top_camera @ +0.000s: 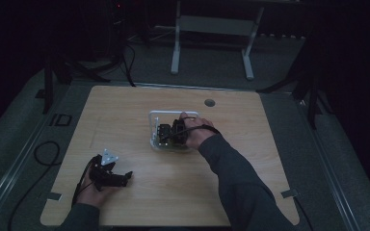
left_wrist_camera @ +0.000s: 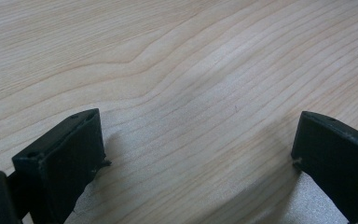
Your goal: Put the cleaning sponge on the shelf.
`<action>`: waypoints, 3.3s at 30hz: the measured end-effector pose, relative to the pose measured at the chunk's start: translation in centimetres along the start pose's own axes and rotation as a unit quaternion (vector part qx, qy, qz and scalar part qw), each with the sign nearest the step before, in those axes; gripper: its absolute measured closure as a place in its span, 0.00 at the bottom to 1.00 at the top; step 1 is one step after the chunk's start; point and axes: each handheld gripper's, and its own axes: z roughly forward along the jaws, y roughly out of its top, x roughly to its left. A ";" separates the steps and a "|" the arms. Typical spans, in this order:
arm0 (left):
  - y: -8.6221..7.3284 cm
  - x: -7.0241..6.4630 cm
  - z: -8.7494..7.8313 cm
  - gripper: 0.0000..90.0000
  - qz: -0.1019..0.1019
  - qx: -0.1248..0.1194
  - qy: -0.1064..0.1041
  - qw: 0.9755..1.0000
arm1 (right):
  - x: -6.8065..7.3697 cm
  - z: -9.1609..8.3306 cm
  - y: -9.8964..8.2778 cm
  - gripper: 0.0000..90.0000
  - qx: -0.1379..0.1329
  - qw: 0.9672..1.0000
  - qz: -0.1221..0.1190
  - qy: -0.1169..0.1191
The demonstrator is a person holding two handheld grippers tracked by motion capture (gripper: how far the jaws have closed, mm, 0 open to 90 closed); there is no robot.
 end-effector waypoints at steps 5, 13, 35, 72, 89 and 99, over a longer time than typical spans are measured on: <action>0.0 0.0 0.0 0.03 -0.001 0.000 0.000 1.000 | 0.1 0.5 0.0 0.80 0.006 1.000 -0.005 -0.003; 0.0 0.0 0.0 0.03 -0.001 0.000 0.000 1.000 | -0.1 0.7 -0.2 0.80 0.003 1.000 -0.003 -0.004; 0.0 0.0 0.0 0.03 -0.001 0.000 0.000 1.000 | -0.1 1.5 0.2 0.80 0.000 1.000 -0.006 -0.007; 0.0 0.0 0.0 0.03 0.000 0.000 0.000 1.000 | 0.0 2.3 0.4 0.80 0.006 1.000 -0.008 -0.012; 0.0 0.0 0.0 0.03 0.000 0.000 0.000 1.000 | 0.0 2.7 0.3 0.75 0.008 1.000 0.000 -0.025; 0.0 0.0 0.0 0.03 -0.001 0.000 0.000 1.000 | -0.2 2.1 0.0 0.72 -0.003 1.000 0.007 -0.029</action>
